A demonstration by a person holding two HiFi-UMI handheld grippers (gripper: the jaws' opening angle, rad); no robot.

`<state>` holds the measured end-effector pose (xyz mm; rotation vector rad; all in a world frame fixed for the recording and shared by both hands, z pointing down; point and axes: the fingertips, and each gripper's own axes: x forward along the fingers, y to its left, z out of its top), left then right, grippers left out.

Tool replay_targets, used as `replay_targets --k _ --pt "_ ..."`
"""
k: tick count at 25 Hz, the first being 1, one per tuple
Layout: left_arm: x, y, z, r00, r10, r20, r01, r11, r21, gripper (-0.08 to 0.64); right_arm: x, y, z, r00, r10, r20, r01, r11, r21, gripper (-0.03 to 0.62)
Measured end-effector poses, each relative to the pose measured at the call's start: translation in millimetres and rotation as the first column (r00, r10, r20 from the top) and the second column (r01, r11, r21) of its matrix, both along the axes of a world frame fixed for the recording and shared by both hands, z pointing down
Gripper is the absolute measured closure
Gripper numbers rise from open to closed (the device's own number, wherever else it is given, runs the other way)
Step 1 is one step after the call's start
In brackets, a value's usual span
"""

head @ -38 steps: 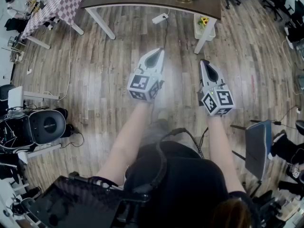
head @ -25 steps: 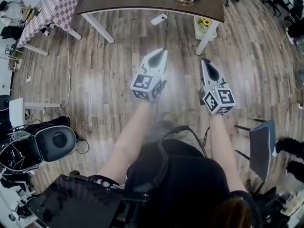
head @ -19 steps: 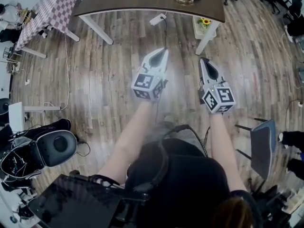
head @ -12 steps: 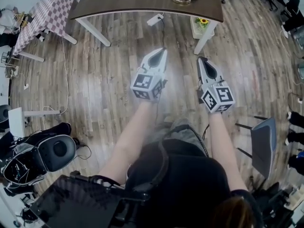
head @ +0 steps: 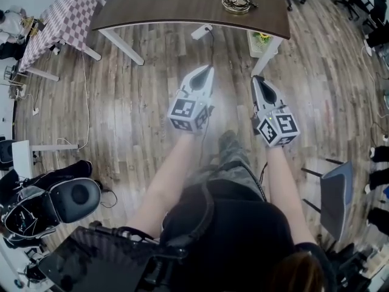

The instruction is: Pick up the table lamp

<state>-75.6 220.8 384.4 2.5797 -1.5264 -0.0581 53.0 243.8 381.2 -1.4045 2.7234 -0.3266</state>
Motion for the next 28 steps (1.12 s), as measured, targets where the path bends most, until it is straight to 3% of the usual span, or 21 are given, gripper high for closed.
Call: replay_targets --k 8,28 --pt "-8.5 -46.2 3.1 1.0 -0.031 0.007 0.031 1.0 -0.003 0.549 -10.7 -49.3 2.9 0.999 -0.042 0.012 0.042 0.999 -0.003 0.595" --pt "9.1 -159.0 23.5 0.997 -0.078 0.019 0.079 0.996 -0.049 0.549 6.1 -169.8 15.1 0.995 -0.089 0.047 0.091 0.995 -0.028 0.595"
